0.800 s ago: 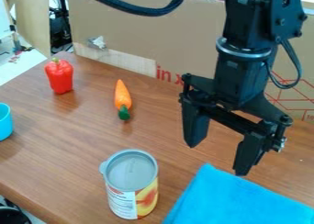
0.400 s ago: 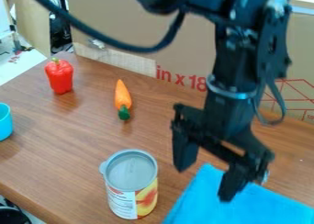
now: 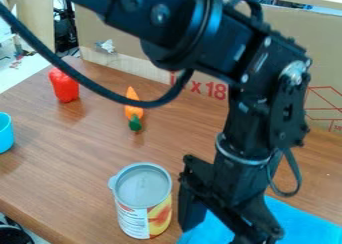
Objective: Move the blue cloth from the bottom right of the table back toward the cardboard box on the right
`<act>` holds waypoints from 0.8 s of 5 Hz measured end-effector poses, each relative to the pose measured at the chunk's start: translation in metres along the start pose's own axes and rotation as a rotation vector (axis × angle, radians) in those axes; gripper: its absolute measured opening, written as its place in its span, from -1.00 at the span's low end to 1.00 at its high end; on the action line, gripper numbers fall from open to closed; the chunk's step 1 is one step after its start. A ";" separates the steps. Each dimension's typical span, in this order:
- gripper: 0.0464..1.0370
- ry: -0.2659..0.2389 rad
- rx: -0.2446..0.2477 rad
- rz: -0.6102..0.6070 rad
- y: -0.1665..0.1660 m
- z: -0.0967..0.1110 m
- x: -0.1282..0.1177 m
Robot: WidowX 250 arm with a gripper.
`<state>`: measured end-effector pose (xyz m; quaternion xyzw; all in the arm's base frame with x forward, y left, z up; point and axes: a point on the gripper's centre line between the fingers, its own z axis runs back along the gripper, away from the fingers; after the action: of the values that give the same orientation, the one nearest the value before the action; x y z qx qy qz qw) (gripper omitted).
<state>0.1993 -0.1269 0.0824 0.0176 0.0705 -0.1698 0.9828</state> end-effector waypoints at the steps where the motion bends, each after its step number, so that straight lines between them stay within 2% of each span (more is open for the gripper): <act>1: 0.93 0.028 0.003 -0.025 -0.001 -0.017 0.004; 2: 0.93 0.115 -0.012 -0.075 -0.004 -0.041 0.004; 3: 0.93 0.161 -0.056 -0.093 -0.002 -0.060 0.011; 4: 0.93 0.151 -0.055 -0.076 -0.002 -0.062 0.029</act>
<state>0.2169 -0.1348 0.0168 0.0005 0.1495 -0.2030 0.9677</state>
